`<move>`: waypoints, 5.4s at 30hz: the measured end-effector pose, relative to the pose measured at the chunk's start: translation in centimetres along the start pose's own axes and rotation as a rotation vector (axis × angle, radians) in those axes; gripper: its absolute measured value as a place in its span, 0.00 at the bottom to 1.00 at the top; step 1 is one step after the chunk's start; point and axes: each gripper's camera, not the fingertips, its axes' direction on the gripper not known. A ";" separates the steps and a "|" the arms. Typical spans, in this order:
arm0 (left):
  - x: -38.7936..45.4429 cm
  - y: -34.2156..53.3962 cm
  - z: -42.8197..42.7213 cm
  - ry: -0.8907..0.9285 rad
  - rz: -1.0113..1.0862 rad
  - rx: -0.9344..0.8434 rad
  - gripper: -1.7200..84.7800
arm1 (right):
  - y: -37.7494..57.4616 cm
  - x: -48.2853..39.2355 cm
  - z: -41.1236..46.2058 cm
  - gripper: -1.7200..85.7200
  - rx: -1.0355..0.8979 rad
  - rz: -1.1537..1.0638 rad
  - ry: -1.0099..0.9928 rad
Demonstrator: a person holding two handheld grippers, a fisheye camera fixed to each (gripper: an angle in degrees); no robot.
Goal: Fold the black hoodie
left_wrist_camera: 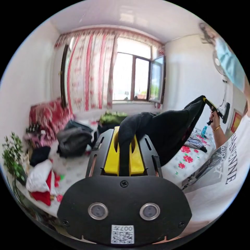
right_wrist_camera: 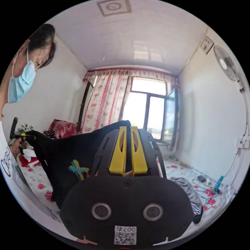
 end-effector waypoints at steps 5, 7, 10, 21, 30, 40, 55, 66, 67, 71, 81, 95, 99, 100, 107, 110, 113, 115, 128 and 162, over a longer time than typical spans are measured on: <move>3.8 -2.3 -8.0 0.052 0.007 0.297 0.05 | -3.8 -0.8 -8.6 0.03 0.168 0.038 0.087; 5.4 -2.4 -9.3 0.105 0.020 0.388 0.05 | -4.2 -0.6 -9.1 0.03 0.202 0.053 0.103; 8.0 -3.5 -8.1 0.033 0.095 0.428 0.05 | -5.2 0.3 -6.4 0.03 0.200 0.035 0.117; 2.2 -9.1 30.7 0.006 -0.061 -0.235 0.17 | -3.9 10.6 28.2 0.09 -0.280 0.145 0.076; -2.1 23.4 41.4 0.055 -0.460 -0.730 0.15 | 36.5 14.2 31.4 0.13 -1.176 0.416 0.116; 8.6 36.2 48.9 0.153 -0.212 -1.099 0.12 | 50.3 15.2 33.4 0.13 -1.531 0.375 0.071; -3.8 33.6 46.6 -0.092 -0.265 -0.960 0.09 | 40.4 21.6 29.1 0.13 -1.216 0.583 -0.132; 1.9 43.1 46.2 0.122 -0.178 -1.189 0.12 | 50.1 7.6 28.2 0.10 -1.470 0.584 -0.304; 1.9 43.4 46.4 0.052 -0.118 -1.175 0.09 | 50.1 7.3 28.2 0.08 -1.502 0.530 -0.282; 1.8 43.8 48.1 0.055 0.020 -1.224 0.03 | 48.3 9.1 25.8 0.05 -1.496 0.502 -0.381; 1.0 48.4 38.2 0.148 0.125 -1.361 0.01 | 50.2 13.8 5.8 0.03 -1.529 0.722 -0.300; -10.4 42.8 32.1 0.004 -0.262 -0.974 0.05 | 44.7 19.6 7.5 0.09 -1.285 0.570 -0.196; -9.6 40.0 36.2 0.070 -0.187 -0.918 0.09 | 43.2 20.3 14.5 0.11 -1.185 0.562 -0.289; -9.0 39.1 37.9 0.097 -0.165 -0.904 0.09 | 42.6 20.0 17.3 0.12 -1.155 0.548 -0.324; -6.0 32.9 49.5 0.228 -0.056 -0.813 0.13 | 39.8 16.1 36.2 0.14 -1.111 0.355 -0.464; -5.0 30.1 55.9 0.284 -0.021 -0.808 0.15 | 40.2 14.8 44.0 0.14 -1.145 0.277 -0.496; -3.6 28.4 62.2 0.298 0.053 -0.800 0.16 | 41.9 13.5 50.9 0.15 -1.179 0.223 -0.529; -2.7 28.7 67.2 0.294 0.092 -0.820 0.17 | 43.3 12.9 54.3 0.14 -1.192 0.192 -0.526; 5.2 40.6 57.7 0.472 0.308 -0.892 0.05 | 55.5 8.1 33.7 0.03 -1.469 0.214 -0.804; 6.6 33.4 66.7 -0.174 0.128 -0.751 0.07 | 34.2 18.3 61.2 0.10 -0.916 0.454 -0.386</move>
